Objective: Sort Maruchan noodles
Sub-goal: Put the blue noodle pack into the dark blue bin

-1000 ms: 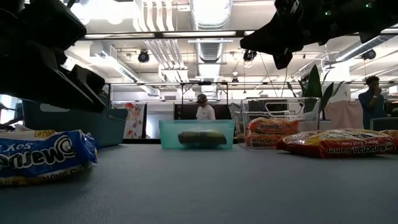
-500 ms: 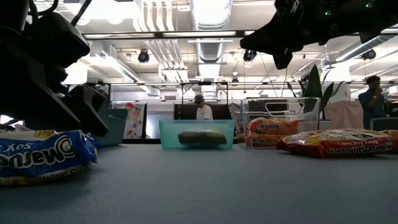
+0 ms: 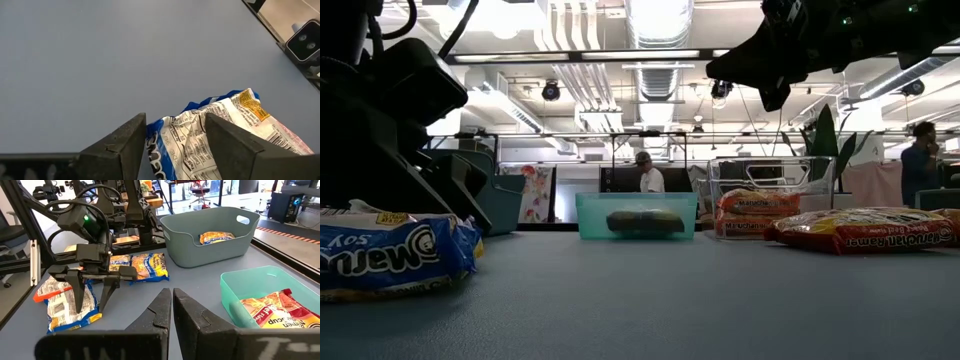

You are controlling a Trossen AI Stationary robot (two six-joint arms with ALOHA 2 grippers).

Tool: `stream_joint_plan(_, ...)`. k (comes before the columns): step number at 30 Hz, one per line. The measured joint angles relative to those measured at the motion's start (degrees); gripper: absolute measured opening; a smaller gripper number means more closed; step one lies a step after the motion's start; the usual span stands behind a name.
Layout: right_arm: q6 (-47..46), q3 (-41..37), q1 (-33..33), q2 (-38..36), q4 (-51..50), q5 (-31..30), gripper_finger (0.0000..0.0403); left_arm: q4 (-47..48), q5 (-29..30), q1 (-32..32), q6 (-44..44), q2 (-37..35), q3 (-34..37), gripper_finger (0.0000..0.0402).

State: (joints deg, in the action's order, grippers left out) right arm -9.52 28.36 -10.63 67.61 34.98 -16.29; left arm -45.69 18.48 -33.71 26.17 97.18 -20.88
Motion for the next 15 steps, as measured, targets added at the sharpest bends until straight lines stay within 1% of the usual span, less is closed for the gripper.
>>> stream_joint_plan(5,0.02,0.0,0.0,0.0,0.0,0.0,0.0009,-0.55,-0.12,0.02,-0.13,0.18,0.12,0.0158)
stream_joint_plan(9,0.04,0.0,0.0,0.0,0.0,0.0,0.0009,-1.28,-0.2,0.04,-0.24,0.18,0.42,0.0123)
stream_joint_plan(12,0.04,0.0,0.0,0.0,0.02,0.0,0.0009,-1.56,-0.13,0.04,-0.51,0.19,0.39,0.0079)
stream_joint_plan(15,0.04,0.0,0.0,0.0,0.0,0.0,0.0009,-2.56,-0.14,0.07,-1.71,0.19,0.48,0.002)
